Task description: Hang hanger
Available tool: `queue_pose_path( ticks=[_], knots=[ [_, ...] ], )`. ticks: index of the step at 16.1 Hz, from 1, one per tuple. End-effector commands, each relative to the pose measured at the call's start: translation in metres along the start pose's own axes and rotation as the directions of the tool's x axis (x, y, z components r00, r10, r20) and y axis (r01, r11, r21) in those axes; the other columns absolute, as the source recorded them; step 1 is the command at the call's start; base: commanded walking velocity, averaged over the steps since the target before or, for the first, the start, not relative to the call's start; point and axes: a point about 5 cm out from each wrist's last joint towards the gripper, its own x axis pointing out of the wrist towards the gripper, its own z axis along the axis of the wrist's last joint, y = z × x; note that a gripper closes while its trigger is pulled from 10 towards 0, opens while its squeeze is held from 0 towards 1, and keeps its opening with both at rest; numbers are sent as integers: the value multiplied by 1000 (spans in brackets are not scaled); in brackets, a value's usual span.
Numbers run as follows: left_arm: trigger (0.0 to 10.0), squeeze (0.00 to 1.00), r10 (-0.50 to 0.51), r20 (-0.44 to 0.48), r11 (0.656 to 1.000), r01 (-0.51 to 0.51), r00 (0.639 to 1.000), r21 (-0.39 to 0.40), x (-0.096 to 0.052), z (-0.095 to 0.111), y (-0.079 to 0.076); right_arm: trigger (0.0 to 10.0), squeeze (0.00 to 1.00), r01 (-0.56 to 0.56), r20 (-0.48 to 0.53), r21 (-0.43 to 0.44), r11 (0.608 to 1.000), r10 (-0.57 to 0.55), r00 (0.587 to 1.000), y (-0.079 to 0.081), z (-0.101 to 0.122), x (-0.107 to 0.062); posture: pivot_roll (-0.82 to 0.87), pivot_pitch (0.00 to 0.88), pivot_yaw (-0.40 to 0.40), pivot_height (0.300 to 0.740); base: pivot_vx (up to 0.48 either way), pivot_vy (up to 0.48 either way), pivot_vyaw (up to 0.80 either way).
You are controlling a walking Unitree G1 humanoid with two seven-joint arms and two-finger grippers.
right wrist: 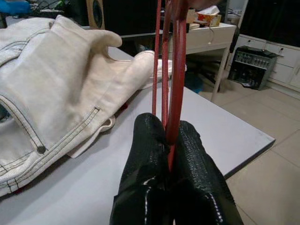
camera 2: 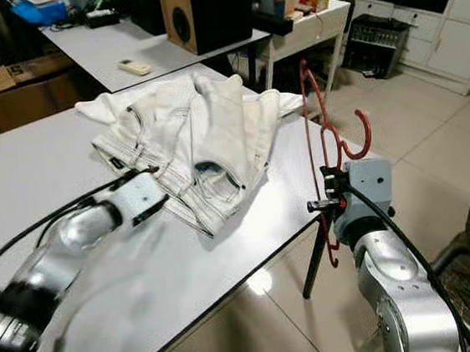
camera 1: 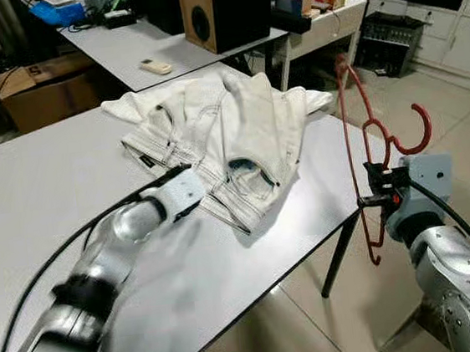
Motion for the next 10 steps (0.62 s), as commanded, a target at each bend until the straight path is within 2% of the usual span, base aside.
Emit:
queue_pose_path(
  ticks=[1,3,6,10],
  knots=[
    [10000,0,-5,-10,999,6,1000,38,3,0,0,10000,0,4,15,-4,1000,-4,1000,0,3,1,-196,0,-9,727,0,0,0],
    [10000,0,0,-80,989,12,997,147,12,-8,0,10000,0,-5,21,-5,1000,5,1000,3,3,-1,-213,0,3,727,0,0,0],
    [10000,0,12,-123,976,16,992,219,13,-15,3,10000,0,11,25,1,1000,-11,1000,1,4,-5,-218,0,10,727,0,0,0],
    [10000,0,124,-48,967,-110,991,232,19,-4,12,10000,0,26,27,12,1000,-26,999,1,3,-5,-219,0,10,727,0,0,0]
  ],
)
